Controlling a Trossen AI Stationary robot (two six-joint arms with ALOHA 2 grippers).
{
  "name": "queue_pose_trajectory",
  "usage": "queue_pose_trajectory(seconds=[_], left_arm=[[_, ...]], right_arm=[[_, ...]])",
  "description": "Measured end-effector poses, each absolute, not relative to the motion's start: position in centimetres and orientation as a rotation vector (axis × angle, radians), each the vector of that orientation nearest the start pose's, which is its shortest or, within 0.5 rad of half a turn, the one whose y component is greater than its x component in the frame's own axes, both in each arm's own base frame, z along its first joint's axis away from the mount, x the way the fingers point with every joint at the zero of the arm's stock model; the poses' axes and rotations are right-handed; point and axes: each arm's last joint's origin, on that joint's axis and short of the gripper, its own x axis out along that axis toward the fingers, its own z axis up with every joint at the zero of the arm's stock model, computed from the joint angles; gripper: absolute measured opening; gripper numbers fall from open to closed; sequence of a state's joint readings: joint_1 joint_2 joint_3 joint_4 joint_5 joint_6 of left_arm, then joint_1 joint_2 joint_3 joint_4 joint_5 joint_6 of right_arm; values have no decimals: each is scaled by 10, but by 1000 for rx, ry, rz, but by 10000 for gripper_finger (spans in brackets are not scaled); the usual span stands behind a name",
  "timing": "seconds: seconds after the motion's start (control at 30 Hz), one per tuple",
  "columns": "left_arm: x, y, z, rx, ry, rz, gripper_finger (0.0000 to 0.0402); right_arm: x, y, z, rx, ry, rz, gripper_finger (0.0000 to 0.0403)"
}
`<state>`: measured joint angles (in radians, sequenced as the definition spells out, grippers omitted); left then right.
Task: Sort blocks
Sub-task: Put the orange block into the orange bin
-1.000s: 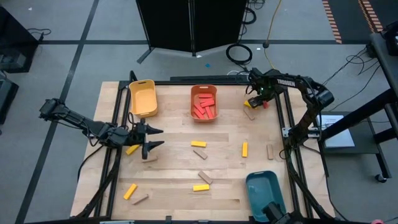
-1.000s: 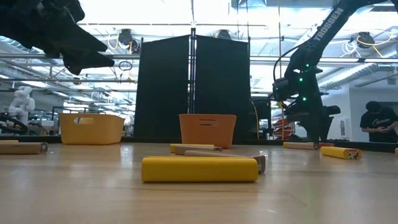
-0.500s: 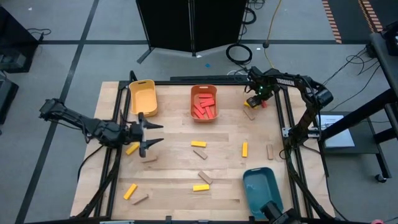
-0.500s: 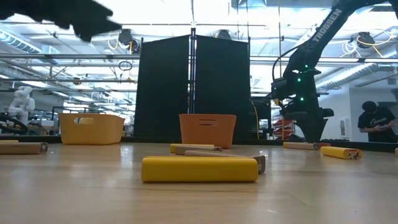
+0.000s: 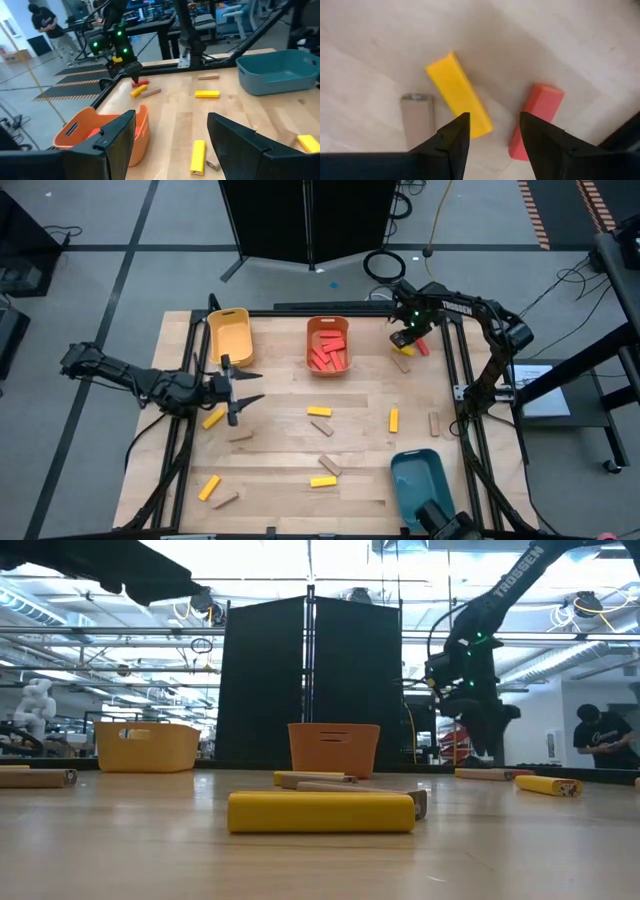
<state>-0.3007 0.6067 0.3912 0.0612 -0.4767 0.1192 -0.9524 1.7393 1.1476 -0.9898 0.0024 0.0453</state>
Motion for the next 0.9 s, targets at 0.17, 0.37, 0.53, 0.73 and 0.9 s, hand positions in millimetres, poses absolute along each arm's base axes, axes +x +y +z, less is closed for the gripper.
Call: queue_pose_trajectory(seconds=[0.17, 0.37, 0.53, 0.73, 0.9], left_arm=[[146, -28, 245, 170, 160, 188, 244], [145, -28, 242, 151, 175, 188, 244], [145, -28, 242, 125, 176, 184, 244], [145, -28, 242, 126, 178, 184, 244], [145, -28, 242, 130, 178, 184, 244]], right_arm=[[169, -246, 186, 788, 1490, -865, 164], [160, -257, 167, 860, 1533, -890, 164], [157, -262, 148, 880, 1618, -887, 164], [160, -262, 146, 871, 1629, -870, 164], [161, -261, 147, 886, 1632, -824, 164]])
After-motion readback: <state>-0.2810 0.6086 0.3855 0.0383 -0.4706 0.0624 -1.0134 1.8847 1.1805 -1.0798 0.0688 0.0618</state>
